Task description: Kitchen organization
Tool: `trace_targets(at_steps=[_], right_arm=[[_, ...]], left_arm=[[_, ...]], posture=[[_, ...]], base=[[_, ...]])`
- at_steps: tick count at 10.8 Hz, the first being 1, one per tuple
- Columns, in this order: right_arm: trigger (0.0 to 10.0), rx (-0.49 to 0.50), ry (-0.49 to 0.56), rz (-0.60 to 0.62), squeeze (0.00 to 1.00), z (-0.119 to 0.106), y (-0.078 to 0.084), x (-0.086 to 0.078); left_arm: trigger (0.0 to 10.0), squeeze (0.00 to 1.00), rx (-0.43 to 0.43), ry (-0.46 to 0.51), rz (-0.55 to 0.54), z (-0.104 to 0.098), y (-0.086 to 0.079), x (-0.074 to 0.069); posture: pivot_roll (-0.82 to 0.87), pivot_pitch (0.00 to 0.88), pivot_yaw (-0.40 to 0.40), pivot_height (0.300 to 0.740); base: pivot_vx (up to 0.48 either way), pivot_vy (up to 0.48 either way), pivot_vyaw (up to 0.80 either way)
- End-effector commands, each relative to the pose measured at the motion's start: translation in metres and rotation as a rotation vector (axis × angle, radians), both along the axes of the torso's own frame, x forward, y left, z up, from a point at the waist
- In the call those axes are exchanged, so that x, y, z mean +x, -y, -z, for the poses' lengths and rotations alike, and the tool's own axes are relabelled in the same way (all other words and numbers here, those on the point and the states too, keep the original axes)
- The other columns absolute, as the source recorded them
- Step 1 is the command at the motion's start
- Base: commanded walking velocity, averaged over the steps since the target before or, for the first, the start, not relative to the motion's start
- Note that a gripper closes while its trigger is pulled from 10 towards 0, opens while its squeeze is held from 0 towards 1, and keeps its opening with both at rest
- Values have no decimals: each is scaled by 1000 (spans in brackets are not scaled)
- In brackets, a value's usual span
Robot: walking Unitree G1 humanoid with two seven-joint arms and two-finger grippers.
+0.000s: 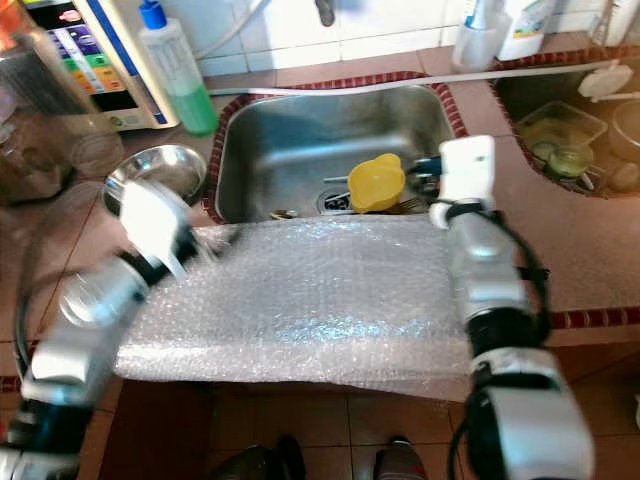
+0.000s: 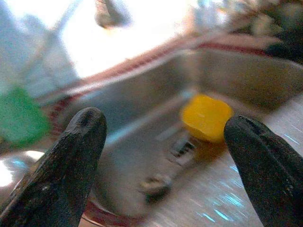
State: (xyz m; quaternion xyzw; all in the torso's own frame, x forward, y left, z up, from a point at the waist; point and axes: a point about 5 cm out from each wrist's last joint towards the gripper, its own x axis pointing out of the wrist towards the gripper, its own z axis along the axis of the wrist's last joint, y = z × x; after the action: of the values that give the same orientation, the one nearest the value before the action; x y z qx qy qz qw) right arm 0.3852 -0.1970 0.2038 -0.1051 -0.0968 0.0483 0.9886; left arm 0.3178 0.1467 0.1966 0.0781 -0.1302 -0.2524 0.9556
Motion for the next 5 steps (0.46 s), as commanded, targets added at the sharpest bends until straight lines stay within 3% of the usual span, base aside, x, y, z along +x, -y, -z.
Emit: trace_targets(at_steps=[1,3,5], right_arm=[[10000,-15,35,-75,1000,-4,-18,-3],[10000,-46,67,-184,1000,-3,-45,-11],[10000,-61,89,-264,1000,-4,-65,-21]], left_arm=[[10000,1000,-39,-8,-71,1,-13,3],[10000,1000,-153,-23,-202,-4,-31,12],[10000,1000,-211,-43,-367,-2,-51,20]], posture=[[-146,205,186,740],[-151,207,185,740],[-157,210,184,740]], base=[[0,0,0],[0,0,0],[0,0,0]])
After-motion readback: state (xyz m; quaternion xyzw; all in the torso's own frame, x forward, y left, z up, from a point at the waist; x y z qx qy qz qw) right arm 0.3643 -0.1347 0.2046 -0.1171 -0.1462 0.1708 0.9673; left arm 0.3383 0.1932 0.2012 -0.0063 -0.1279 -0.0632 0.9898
